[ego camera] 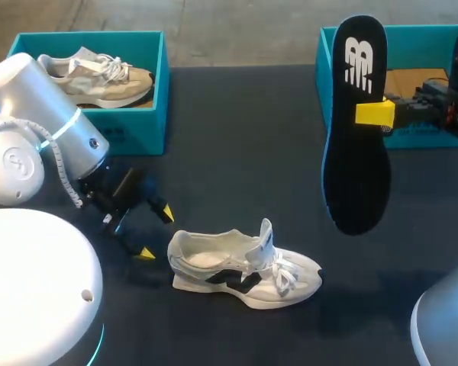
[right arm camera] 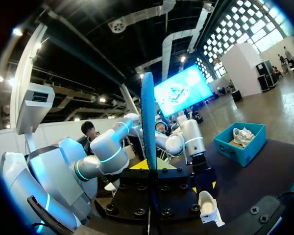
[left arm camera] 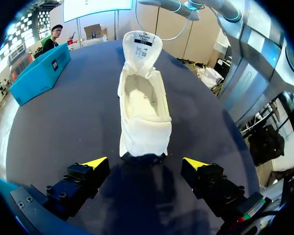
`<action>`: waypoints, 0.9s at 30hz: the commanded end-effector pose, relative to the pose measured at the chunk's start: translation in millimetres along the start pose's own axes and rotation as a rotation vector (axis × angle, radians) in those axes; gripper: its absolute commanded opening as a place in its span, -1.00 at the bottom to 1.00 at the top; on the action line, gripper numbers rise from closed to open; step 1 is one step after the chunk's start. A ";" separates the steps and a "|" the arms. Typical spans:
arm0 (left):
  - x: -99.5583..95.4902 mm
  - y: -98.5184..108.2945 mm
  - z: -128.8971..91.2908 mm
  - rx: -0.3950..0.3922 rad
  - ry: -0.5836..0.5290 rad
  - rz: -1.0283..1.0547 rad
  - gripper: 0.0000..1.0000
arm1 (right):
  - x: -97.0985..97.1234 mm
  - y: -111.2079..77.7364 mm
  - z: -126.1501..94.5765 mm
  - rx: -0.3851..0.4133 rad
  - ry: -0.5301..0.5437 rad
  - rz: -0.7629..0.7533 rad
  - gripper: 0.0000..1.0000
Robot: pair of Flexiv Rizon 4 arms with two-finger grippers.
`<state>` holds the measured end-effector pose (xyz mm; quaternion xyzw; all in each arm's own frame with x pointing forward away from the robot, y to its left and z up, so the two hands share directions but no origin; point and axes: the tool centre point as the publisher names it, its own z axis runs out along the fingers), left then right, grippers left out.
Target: Take the shoe out of the shoebox, open the shoe tongue, remove and reinsert the insole, then place the shoe into the shoebox
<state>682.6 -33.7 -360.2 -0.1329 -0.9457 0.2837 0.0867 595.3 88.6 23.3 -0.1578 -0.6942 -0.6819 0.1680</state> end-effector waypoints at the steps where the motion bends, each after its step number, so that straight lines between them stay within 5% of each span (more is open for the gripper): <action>1: 3.9 -4.4 0.6 -0.002 0.018 0.017 1.00 | -1.0 0.0 1.6 0.003 -0.001 0.002 -1.00; 9: 4.0 -15.5 3.2 -0.280 -0.069 0.041 1.00 | -1.0 0.0 1.6 0.003 -0.001 0.002 -1.00; 27: 2.9 -13.7 5.1 -0.439 -0.064 0.010 1.00 | -1.0 0.0 1.6 0.003 -0.001 0.002 -1.00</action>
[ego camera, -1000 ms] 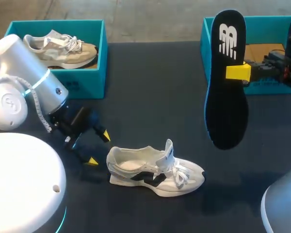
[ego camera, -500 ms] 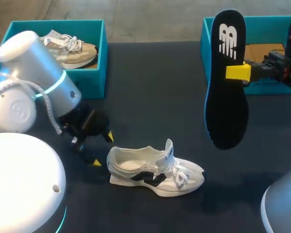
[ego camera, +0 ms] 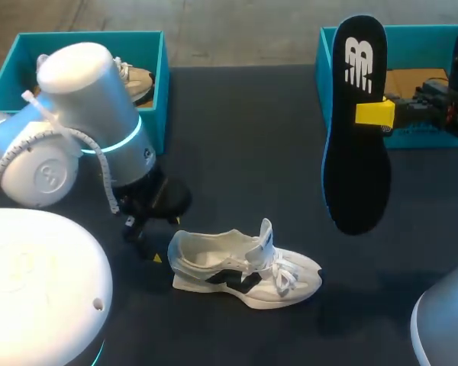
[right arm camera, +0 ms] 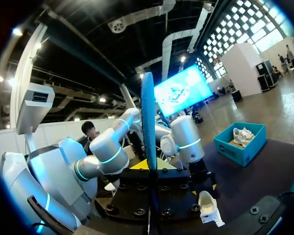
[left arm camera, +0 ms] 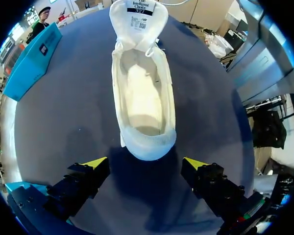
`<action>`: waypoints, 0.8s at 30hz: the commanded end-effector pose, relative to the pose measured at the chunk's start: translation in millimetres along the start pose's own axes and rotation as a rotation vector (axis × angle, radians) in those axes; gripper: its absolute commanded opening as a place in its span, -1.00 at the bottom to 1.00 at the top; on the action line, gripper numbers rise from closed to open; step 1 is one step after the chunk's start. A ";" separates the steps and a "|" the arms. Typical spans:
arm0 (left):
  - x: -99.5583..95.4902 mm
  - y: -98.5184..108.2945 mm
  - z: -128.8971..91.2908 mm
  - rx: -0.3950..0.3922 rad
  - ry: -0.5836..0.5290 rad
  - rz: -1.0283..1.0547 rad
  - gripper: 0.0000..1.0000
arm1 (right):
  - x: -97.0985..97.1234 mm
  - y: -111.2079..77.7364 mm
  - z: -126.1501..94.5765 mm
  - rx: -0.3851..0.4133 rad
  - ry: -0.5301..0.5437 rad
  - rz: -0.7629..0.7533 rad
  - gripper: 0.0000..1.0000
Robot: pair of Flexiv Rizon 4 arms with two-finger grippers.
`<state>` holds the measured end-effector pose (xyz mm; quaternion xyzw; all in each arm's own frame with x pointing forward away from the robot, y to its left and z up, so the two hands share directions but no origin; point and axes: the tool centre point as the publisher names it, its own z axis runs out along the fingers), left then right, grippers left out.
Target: Take the shoe out of the shoebox, open the shoe tongue, remove and reinsert the insole, then place the shoe into the shoebox
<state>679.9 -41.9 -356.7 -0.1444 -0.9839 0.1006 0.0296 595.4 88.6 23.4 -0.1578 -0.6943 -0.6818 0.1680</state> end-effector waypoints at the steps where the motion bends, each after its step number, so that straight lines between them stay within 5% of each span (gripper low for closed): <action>1: 2.8 -6.3 1.0 -0.065 -0.009 -0.005 1.00 | -0.9 0.0 1.6 0.002 -0.001 0.002 -1.00; 14: 1.4 -21.3 -12.2 -0.087 -0.019 -0.009 1.00 | -0.9 0.0 1.6 0.002 -0.001 0.002 -1.00; 24: -10.3 -54.3 -18.6 -0.051 -0.065 0.037 1.00 | -0.9 0.0 1.6 0.002 -0.001 0.002 -1.00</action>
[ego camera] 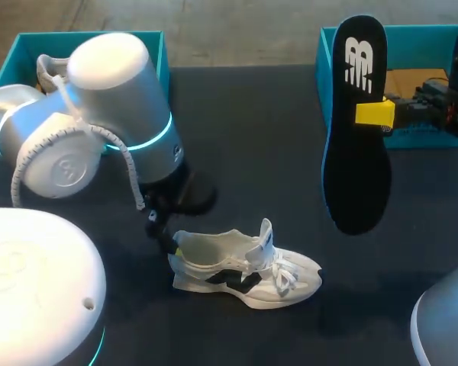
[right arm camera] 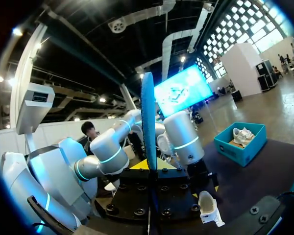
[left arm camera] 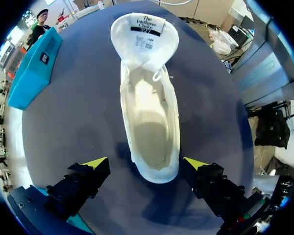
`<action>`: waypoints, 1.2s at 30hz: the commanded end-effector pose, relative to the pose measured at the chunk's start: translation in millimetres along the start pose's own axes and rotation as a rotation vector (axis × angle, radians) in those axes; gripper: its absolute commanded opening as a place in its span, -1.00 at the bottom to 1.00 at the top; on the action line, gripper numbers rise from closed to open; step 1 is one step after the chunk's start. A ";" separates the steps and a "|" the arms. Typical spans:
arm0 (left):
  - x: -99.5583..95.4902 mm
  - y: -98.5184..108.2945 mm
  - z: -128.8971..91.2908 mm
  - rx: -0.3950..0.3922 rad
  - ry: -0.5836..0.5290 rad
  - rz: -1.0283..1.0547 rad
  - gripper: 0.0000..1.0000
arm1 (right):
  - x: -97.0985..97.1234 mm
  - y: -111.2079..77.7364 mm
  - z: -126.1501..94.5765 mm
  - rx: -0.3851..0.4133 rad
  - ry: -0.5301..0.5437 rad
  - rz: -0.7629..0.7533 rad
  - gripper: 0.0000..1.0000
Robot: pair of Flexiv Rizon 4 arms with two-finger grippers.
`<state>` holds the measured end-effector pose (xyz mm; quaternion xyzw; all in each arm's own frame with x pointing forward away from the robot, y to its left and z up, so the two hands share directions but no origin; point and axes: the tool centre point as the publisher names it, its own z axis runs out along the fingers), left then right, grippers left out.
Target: Take the shoe out of the shoebox, open the shoe tongue, remove and reinsert the insole, then place the shoe into the shoebox
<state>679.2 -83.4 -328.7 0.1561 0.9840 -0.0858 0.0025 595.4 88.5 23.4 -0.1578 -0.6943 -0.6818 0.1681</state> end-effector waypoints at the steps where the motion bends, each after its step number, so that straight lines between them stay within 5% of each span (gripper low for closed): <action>1: -2.7 -12.2 1.9 -0.012 -0.008 0.008 1.00 | -0.9 -0.1 1.7 0.002 -0.001 0.002 -1.00; 14: -28.5 -50.9 27.9 0.018 0.017 0.007 1.00 | -0.9 -0.1 1.7 0.002 -0.001 0.002 -1.00; 27: -42.6 -59.7 59.1 0.019 0.026 -0.045 0.99 | -0.9 -0.1 1.7 0.002 -0.001 0.002 -1.00; 36: -40.3 -60.4 71.2 0.019 0.042 -0.067 0.33 | -0.9 -0.1 1.7 0.002 -0.001 0.002 -1.00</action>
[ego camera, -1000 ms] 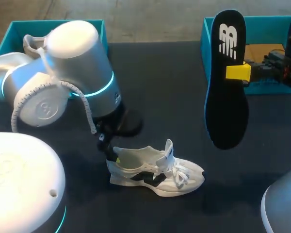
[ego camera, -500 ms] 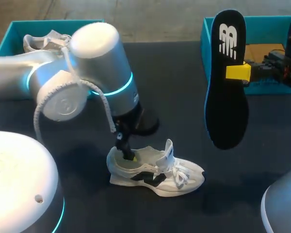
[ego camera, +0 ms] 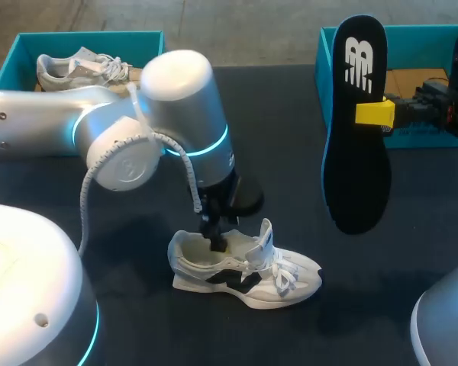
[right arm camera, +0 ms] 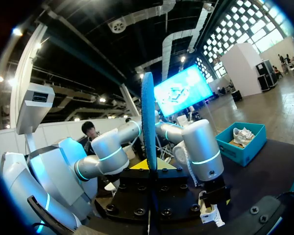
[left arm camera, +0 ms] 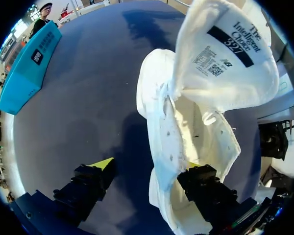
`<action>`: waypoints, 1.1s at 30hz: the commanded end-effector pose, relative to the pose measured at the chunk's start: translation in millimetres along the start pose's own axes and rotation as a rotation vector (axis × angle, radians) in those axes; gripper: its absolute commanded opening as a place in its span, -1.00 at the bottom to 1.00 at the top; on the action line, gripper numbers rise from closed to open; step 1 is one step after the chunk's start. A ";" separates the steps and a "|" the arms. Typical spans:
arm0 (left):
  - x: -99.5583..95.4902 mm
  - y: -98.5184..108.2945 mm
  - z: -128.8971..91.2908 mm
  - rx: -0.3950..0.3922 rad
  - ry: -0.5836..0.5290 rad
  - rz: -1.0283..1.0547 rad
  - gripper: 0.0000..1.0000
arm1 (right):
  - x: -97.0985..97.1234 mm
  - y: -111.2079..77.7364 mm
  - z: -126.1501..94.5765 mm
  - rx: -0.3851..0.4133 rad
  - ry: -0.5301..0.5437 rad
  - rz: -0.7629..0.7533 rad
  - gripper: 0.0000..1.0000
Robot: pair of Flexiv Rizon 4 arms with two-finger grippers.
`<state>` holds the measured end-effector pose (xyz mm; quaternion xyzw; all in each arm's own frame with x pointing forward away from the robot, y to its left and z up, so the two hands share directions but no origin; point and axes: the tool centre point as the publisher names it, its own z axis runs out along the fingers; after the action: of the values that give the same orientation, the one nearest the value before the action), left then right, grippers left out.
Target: Take the shoe out of the shoebox, open the shoe tongue, remove and reinsert the insole, then place the shoe into the shoebox
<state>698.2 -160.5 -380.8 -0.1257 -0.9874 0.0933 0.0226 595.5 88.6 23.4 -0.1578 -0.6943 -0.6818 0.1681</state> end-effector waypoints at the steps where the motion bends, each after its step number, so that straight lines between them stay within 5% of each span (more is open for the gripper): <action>1: 0.0 -3.0 8.0 -0.003 0.001 -0.002 0.28 | -0.9 -0.1 1.7 0.002 -0.001 0.002 -1.00; 13: 8.2 -5.0 13.8 0.005 0.024 -0.004 -0.14 | -0.9 -0.1 1.7 0.002 -0.001 0.002 -1.00; 15: 9.7 -4.5 15.7 0.001 0.028 -0.002 -0.39 | -0.9 -0.1 1.7 0.002 -0.001 0.002 -1.00; 17: 10.8 -3.4 17.4 -0.005 0.027 -0.002 -1.00 | -0.9 -0.1 1.7 0.002 -0.001 0.002 -1.00; 33: 7.4 3.4 -16.9 0.024 -0.001 0.100 -1.00 | -0.9 -0.1 1.7 0.002 -0.001 0.002 -1.00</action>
<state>694.8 -163.5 -381.2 -0.1660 -0.9804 0.1030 0.0238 595.5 88.6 23.4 -0.1578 -0.6943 -0.6818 0.1681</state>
